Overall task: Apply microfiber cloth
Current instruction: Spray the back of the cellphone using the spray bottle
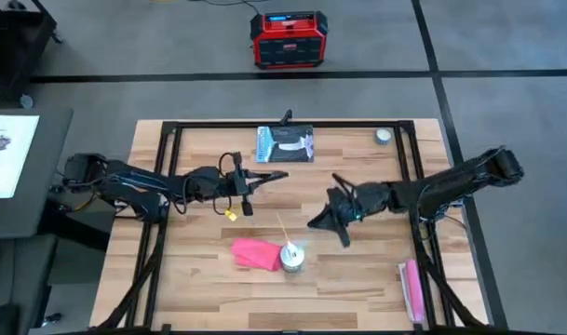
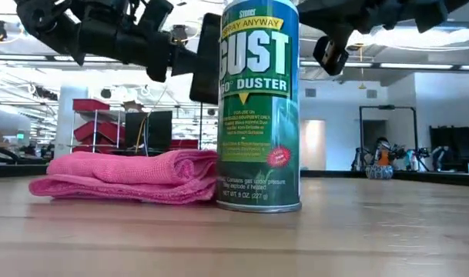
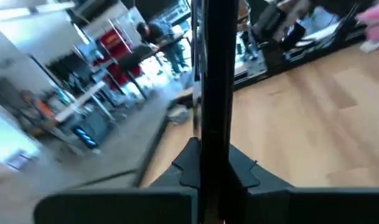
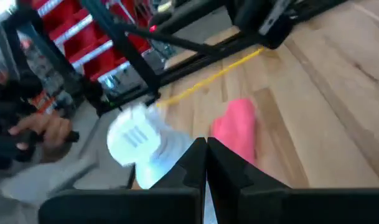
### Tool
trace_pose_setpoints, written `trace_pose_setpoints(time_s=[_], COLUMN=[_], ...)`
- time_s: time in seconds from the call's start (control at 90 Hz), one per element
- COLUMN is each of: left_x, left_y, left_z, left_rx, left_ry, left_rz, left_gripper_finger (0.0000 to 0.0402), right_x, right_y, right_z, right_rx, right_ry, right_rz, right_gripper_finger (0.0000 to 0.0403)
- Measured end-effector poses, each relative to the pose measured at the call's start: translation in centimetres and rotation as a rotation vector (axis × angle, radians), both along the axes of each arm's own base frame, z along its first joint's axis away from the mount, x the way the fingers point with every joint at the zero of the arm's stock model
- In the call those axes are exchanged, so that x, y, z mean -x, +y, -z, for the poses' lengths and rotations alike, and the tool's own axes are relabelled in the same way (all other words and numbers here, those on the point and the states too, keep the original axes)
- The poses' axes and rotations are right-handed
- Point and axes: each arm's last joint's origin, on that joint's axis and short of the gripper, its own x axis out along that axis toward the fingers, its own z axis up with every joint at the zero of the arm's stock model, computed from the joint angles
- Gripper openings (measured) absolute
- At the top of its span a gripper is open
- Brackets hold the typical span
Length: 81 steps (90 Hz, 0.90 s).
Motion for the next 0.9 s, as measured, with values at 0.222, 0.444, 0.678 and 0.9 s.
trace_pose_setpoints(time_s=[0.222, 0.444, 0.678, 0.9], left_x=[0.9, 0.2, 0.3, -0.2], left_y=[0.0, -1.0, -3.5, -5.7], left_z=[-2.4, -4.7, -5.7, -4.4], left_rx=[-0.202, -0.445, -0.655, -0.831], left_ry=[0.173, 0.331, 0.388, 0.515], left_rz=[-0.06, -0.154, -0.184, -0.198], left_gripper_finger=[0.0002, 0.0002, 0.0002, 0.0002], right_x=[0.2, -0.3, -1.0, -2.0], right_y=[-2.8, -5.2, -7.0, -7.9], right_z=[-1.0, -1.2, -0.6, 0.3], right_rx=[-0.205, -0.322, -0.378, -0.415], right_ry=[-0.008, -0.046, -0.058, -0.085], right_rz=[-0.056, -0.099, -0.112, -0.114], right_gripper_finger=[0.0, 0.002, 0.0102, 0.0154])
